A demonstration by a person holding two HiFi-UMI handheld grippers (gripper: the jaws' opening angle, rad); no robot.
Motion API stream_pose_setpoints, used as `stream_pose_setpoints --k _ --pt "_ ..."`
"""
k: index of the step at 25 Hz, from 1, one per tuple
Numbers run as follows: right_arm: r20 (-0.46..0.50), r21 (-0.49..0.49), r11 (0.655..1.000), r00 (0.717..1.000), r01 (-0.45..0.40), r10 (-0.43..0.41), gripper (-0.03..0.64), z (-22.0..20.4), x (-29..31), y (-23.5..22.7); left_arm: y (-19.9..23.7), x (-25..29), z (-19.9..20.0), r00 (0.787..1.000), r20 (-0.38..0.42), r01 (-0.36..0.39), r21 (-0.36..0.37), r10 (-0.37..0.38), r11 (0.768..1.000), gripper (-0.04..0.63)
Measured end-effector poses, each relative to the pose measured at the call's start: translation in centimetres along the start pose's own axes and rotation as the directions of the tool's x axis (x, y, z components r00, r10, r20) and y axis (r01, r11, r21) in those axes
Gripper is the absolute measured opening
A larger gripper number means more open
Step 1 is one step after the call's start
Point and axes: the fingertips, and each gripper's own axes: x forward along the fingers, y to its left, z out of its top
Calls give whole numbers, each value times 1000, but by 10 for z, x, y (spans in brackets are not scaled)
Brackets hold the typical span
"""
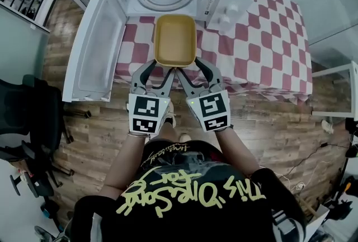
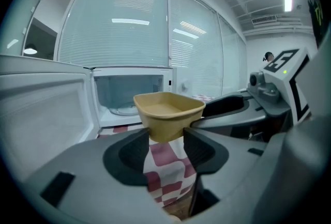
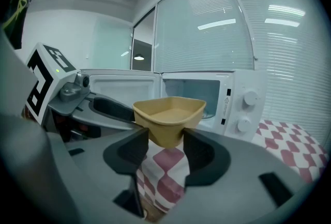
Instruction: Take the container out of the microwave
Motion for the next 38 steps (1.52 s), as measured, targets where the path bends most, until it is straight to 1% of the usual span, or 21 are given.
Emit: stream_pose_setpoints --k 27,34,38 --pt "38 -46 996 996 -77 79 213 -24 -116 56 -86 -101 -21 995 25 -99 -19 100 995 210" --pt "49 -46 994 993 -102 104 213 -27 -132 72 -96 -121 -28 992 22 -120 -24 121 992 210" --pt "59 -51 994 993 -97 100 213 -25 -139 78 -99 -131 -28 992 35 -120 -21 121 993 210"
